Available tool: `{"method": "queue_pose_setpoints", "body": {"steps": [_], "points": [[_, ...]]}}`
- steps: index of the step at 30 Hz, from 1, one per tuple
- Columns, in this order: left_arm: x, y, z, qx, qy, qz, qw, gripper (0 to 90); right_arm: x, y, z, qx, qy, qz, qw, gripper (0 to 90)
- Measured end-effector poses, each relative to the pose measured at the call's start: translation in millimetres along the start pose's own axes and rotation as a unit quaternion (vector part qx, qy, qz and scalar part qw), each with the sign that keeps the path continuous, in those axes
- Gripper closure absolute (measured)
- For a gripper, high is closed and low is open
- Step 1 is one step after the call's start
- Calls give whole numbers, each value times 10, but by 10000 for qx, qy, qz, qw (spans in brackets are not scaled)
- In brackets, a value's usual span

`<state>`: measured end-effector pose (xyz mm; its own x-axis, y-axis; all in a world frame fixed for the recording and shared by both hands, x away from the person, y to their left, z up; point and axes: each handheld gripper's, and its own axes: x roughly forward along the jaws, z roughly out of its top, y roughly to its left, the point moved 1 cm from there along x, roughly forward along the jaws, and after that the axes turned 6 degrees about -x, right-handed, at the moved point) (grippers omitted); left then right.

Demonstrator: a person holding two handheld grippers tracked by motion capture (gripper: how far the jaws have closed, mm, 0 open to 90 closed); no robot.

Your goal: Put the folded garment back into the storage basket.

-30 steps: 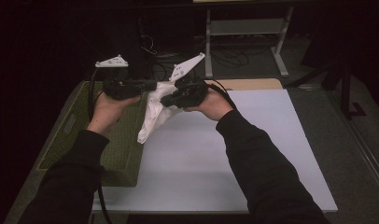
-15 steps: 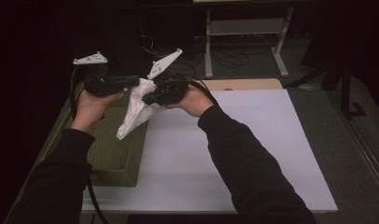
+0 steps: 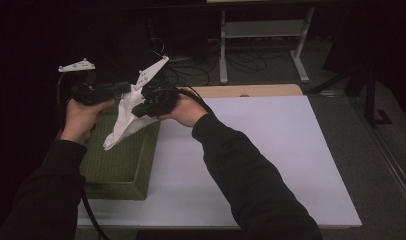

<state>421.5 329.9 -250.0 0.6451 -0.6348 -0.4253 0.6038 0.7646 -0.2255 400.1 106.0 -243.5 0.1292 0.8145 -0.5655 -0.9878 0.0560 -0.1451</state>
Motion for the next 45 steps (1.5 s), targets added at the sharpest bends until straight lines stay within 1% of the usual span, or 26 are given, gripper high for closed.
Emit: {"method": "queue_pose_setpoints", "body": {"steps": [5,7,15,17,23,25,28,31,34,37,39,42,44,45], "points": [[-60,162,-59,-157,-3,166,9997,815,140,37,58,-73,-5,118,9999,852],[-77,221,-85,-202,5,215,9996,815,192,59,70,-64,7,173,9998,852],[-101,432,-209,-430,64,413,9982,815,370,144,61,-111,89,356,9993,852],[-101,487,-245,-492,93,473,9976,815,406,172,51,-130,100,408,9990,852],[-84,597,-332,-584,187,613,9962,815,499,252,-5,-144,192,530,9983,852],[-70,636,-363,-606,231,673,9956,815,543,284,-34,-185,248,577,9979,852],[-48,692,-412,-680,260,737,9946,816,594,323,-70,-160,264,628,9975,852],[-25,735,-451,-713,328,811,9936,816,637,351,-102,-127,244,687,9973,852],[4,758,-481,-666,431,910,9927,816,689,383,-138,-74,244,744,9969,852],[23,780,-522,-665,507,974,9917,816,723,399,-172,-48,229,779,9967,852],[32,799,-561,-686,574,1049,9905,816,746,410,-199,-24,245,805,9965,852],[38,836,-625,-720,663,1093,9892,816,782,430,-242,-2,266,838,9961,852],[43,851,-668,-690,782,1171,9876,816,808,444,-264,24,281,864,9959,852],[47,855,-683,-682,805,1179,9874,816,823,450,-277,47,273,879,9957,852]]}}
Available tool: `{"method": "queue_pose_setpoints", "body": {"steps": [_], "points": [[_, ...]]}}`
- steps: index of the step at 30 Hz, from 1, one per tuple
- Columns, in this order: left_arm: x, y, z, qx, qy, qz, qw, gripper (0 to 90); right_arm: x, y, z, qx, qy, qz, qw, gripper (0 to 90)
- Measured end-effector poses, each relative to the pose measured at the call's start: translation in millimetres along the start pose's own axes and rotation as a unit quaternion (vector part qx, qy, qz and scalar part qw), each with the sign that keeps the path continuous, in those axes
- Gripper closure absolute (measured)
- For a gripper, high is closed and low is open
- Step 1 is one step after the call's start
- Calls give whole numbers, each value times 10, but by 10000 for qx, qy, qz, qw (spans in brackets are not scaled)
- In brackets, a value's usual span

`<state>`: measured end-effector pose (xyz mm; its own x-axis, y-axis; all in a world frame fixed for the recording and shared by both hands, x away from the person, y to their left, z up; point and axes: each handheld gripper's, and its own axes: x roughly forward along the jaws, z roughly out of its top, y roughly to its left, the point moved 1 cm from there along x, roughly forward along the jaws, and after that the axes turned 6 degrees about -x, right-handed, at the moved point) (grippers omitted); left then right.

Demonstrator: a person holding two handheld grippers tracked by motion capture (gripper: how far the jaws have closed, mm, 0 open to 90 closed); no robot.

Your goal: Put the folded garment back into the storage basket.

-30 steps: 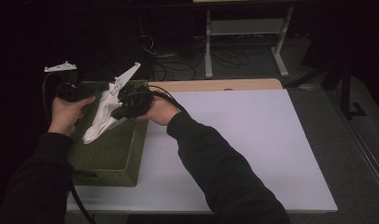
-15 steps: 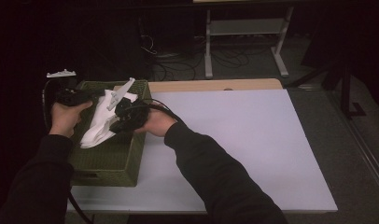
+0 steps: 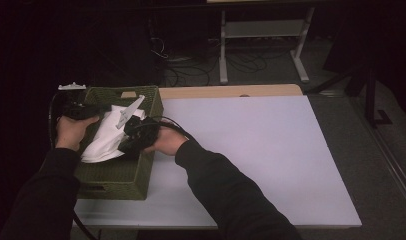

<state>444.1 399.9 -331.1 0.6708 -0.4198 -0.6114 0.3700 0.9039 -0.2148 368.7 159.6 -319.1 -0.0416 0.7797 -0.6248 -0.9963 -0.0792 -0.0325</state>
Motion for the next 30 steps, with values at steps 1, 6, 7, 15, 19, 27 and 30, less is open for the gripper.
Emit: {"method": "queue_pose_setpoints", "body": {"steps": [1,6,7,15,19,27,30], "points": [[9,5,-18,-2,17,4,10000,816,12,3,-7,6,3,5,10000,852],[66,23,-98,-40,86,-9,10000,816,91,23,-40,-14,92,59,9999,851],[77,24,-108,-54,88,-17,9999,816,102,25,-44,-9,111,69,9999,852],[143,6,-147,-27,199,-86,9998,815,150,31,-90,-24,241,103,9997,851],[192,-6,-171,24,360,-145,9992,760,155,31,-109,-6,280,173,9995,827],[224,-30,-171,71,449,-110,9989,542,61,8,-97,136,72,106,9998,643],[224,-32,-169,66,423,-104,9990,513,14,-5,-96,246,52,64,9997,607]]}}
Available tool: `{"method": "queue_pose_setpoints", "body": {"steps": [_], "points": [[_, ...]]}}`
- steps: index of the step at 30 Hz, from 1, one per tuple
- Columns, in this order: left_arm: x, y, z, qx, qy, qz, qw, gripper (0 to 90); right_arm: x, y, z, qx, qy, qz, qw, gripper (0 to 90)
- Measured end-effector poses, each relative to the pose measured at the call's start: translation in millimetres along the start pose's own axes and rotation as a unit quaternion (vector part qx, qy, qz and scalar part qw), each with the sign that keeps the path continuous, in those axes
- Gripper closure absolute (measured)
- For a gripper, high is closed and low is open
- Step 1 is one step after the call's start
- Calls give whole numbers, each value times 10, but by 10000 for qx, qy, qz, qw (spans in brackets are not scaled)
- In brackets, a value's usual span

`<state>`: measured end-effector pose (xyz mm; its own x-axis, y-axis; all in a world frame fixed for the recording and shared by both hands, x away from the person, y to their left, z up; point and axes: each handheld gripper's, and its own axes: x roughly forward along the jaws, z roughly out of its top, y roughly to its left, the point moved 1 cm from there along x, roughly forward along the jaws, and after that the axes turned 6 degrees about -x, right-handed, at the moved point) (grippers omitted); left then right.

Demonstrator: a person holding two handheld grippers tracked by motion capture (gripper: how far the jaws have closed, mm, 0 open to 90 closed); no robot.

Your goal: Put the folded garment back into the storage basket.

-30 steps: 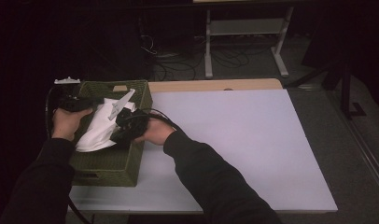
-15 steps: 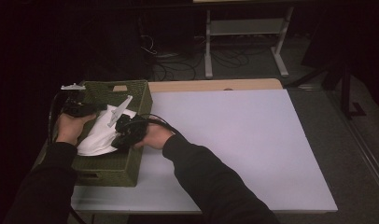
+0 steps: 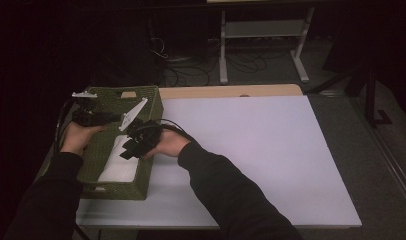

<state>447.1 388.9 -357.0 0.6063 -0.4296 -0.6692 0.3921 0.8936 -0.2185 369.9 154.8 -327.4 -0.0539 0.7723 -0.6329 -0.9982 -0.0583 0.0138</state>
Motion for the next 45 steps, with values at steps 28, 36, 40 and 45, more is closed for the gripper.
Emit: {"method": "queue_pose_setpoints", "body": {"steps": [28,36,40,45], "points": [[-194,-364,21,361,-62,-594,9976,252,-570,-154,-247,506,-205,-610,9966,379],[-244,-566,-34,487,-67,-794,9956,179,-757,-211,-400,732,-300,-769,9939,338],[-232,-682,-63,586,3,-894,9943,154,-838,-220,-493,812,-312,-861,9925,318],[-237,-806,-95,645,-48,-1057,9923,131,-935,-210,-589,901,-362,-949,9907,281]]}}
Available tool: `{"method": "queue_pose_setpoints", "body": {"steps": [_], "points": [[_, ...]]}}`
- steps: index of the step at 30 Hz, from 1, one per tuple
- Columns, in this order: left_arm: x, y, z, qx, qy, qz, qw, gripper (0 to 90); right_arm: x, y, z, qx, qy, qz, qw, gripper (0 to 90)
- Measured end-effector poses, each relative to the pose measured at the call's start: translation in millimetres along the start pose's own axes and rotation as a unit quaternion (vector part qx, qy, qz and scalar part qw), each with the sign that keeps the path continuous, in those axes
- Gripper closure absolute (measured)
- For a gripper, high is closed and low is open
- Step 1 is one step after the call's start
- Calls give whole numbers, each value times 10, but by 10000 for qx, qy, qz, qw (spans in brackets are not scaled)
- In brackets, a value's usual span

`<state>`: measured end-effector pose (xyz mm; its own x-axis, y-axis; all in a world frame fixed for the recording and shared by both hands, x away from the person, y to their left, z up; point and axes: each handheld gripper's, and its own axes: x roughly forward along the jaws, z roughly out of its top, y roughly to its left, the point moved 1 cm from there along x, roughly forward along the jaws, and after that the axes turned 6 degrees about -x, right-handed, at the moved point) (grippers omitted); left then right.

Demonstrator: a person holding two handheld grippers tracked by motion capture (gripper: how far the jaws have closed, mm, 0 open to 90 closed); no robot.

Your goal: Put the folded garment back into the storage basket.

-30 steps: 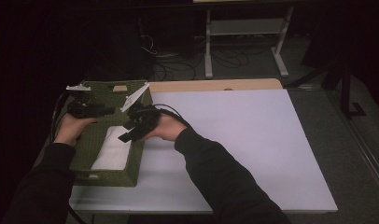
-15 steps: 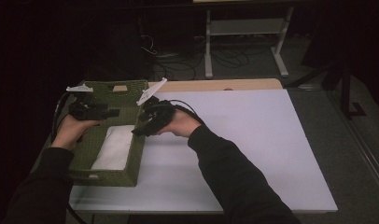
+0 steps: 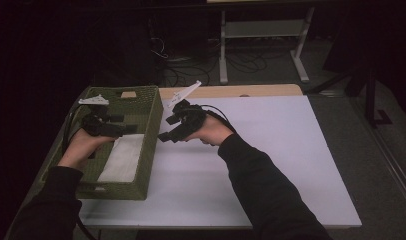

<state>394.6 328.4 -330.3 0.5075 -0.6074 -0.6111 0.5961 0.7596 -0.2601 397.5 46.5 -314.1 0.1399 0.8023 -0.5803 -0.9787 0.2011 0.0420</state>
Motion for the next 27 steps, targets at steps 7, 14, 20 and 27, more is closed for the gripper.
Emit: {"method": "queue_pose_setpoints", "body": {"steps": [7,14,20,27], "points": [[36,-159,-45,150,-23,-235,9996,116,-150,-52,-129,160,-42,-176,9997,225],[44,-309,-44,237,-72,-409,9989,64,-318,-57,-236,222,-66,-451,9987,154],[53,-426,-53,345,40,-582,9977,17,-481,-87,-361,400,-171,-595,9973,125],[84,-530,-74,397,76,-698,9967,0,-615,-94,-611,583,-75,-871,9945,64]]}}
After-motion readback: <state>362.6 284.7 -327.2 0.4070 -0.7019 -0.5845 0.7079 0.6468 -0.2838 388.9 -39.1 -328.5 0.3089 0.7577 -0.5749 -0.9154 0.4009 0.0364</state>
